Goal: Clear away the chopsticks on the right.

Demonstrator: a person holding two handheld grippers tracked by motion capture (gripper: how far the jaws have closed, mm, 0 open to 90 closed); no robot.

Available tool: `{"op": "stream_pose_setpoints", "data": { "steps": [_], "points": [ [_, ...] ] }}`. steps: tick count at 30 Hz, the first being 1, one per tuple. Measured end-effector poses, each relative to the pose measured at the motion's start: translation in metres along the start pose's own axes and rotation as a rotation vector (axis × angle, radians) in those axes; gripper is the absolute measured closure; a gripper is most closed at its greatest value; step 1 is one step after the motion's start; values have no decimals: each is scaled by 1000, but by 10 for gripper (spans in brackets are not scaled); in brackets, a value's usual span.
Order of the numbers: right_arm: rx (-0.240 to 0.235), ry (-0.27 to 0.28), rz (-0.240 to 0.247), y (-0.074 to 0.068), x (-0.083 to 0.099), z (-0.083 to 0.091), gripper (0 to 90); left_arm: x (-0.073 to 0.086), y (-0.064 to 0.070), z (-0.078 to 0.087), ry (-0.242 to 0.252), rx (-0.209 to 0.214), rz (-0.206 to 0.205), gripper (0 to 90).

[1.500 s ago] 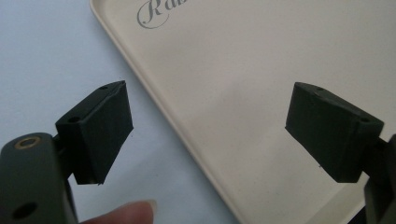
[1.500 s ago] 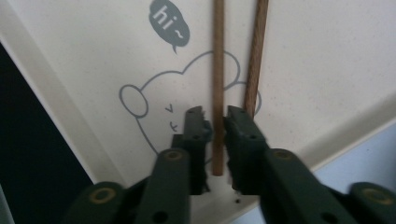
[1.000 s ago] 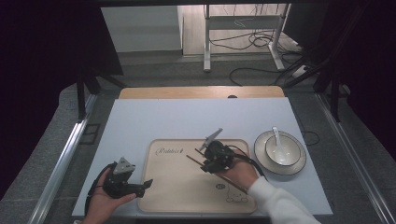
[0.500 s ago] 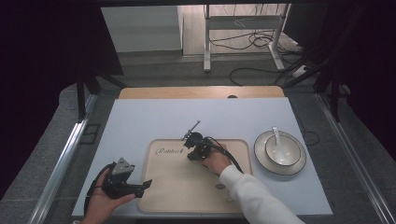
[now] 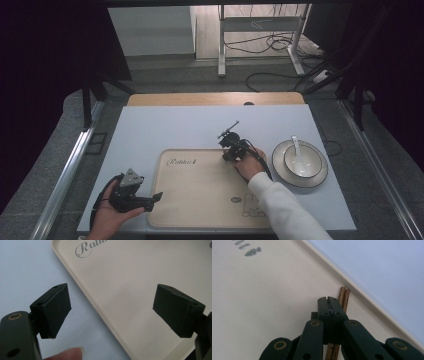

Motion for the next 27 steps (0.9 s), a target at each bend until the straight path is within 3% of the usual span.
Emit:
{"op": "stream_pose_setpoints", "data": {
  "steps": [7, 10, 16, 21, 27],
  "points": [
    [59, -10, -22, 16, 11, 9, 893, 0, 0, 1, 2, 2, -1, 151],
    [119, -26, -46, 30, 21, 18, 893, 0, 0, 0, 2, 4, -2, 151],
    [189, -44, -81, 41, 34, 28, 894, -1, 1, 0, 0, 6, -6, 151],
    [227, -55, -80, 47, 44, 36, 894, -1, 1, 0, -1, 7, -6, 151],
    [218, -33, -87, 49, 45, 40, 893, -1, 1, -1, -3, 6, -7, 151]
  ]
}}
Point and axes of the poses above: each handheld gripper's, and its own axes: z roughly backward along the jaws, x roughly out of its underside, y roughly to its right, the point moved 8 cm from there along -z, roughly forward along the jaws, and after that the axes turned 10 degrees about y, right-handed, at the moved point
